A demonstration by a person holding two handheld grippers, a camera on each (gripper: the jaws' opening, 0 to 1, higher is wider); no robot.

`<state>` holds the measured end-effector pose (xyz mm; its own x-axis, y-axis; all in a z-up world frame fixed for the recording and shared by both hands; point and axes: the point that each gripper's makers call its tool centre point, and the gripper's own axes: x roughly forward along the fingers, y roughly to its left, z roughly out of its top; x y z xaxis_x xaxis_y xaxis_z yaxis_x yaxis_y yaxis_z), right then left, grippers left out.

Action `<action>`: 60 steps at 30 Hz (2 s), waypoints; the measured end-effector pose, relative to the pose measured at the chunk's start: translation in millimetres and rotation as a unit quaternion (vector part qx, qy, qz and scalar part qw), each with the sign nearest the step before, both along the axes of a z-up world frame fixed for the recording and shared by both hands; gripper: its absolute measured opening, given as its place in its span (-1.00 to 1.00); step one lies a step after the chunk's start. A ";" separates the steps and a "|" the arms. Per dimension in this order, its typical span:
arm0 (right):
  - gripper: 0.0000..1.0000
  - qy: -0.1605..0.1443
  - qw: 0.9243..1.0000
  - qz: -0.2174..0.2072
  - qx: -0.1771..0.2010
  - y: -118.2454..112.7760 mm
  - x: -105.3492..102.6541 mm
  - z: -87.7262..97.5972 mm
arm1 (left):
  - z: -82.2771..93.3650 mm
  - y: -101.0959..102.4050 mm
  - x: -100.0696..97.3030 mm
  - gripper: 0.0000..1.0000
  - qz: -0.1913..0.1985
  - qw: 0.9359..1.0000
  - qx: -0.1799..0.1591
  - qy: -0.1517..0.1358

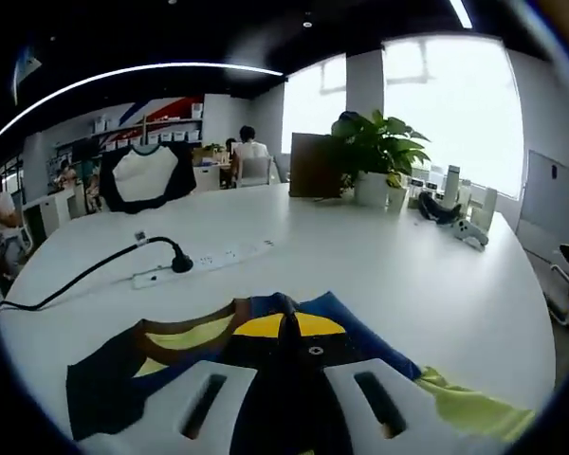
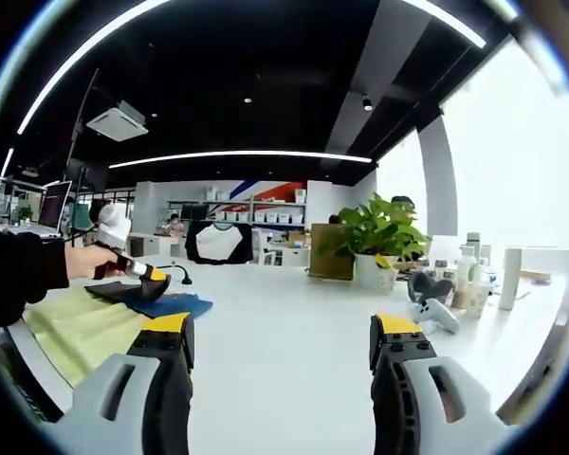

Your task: Fold the garment on the visible template until the final outline fits inside the template.

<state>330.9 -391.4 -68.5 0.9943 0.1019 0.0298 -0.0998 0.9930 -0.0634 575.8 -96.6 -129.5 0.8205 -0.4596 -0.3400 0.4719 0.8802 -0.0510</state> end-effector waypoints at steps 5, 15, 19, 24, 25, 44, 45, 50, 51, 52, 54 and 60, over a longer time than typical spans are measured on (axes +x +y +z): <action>0.54 0.001 1.000 -0.001 0.001 -1.9 0.2 -0.7 | -11.2 -7.0 0.6 -0.96 -0.001 1.000 0.000 0.011; 0.57 0.003 1.000 -0.005 0.000 -3.7 -0.2 -0.3 | -31.0 -20.9 4.1 -0.94 -0.010 1.000 -0.005 0.028; 0.57 0.002 1.000 -0.006 0.000 -5.9 0.2 -1.0 | -35.2 -24.0 3.9 -0.91 -0.012 0.999 -0.017 0.031; 0.57 0.006 1.000 -0.006 0.002 -6.1 -0.1 -4.4 | -29.8 -37.6 -0.9 -0.90 -0.041 0.998 -0.044 0.025; 0.57 0.006 1.000 -0.006 0.001 -6.0 -0.2 -4.1 | -26.0 -40.7 -3.2 -0.89 -0.048 0.997 -0.053 0.021; 0.57 0.003 1.000 -0.004 -0.001 -4.2 -6.2 0.2 | 8.3 -38.2 -39.2 -0.34 -0.199 0.967 0.121 -0.108; 0.57 0.002 1.000 -0.004 -0.001 -4.5 -6.3 0.3 | 7.5 -39.9 -41.6 -0.34 -0.215 0.961 0.130 -0.115; 0.57 0.004 1.000 -0.003 -0.004 -4.3 -7.8 1.6 | -13.1 -38.0 -45.0 -0.34 -0.240 0.954 0.156 -0.089; 0.57 0.004 1.000 -0.004 -0.005 -5.1 -8.1 2.1 | -16.1 -36.5 -44.2 -0.34 -0.239 0.955 0.155 -0.082; 0.57 0.003 1.000 -0.006 -0.004 -6.0 -8.4 2.6 | -19.3 -35.1 -43.4 -0.35 -0.237 0.957 0.153 -0.074; 0.57 0.003 1.000 -0.008 -0.003 -7.4 -8.4 2.5 | -19.2 -27.6 -35.4 -0.39 -0.221 0.954 0.183 -0.093; 0.57 0.006 1.000 -0.006 -0.002 -5.3 -6.1 0.4 | -34.1 -36.3 -41.9 -0.35 -0.248 0.953 0.162 -0.060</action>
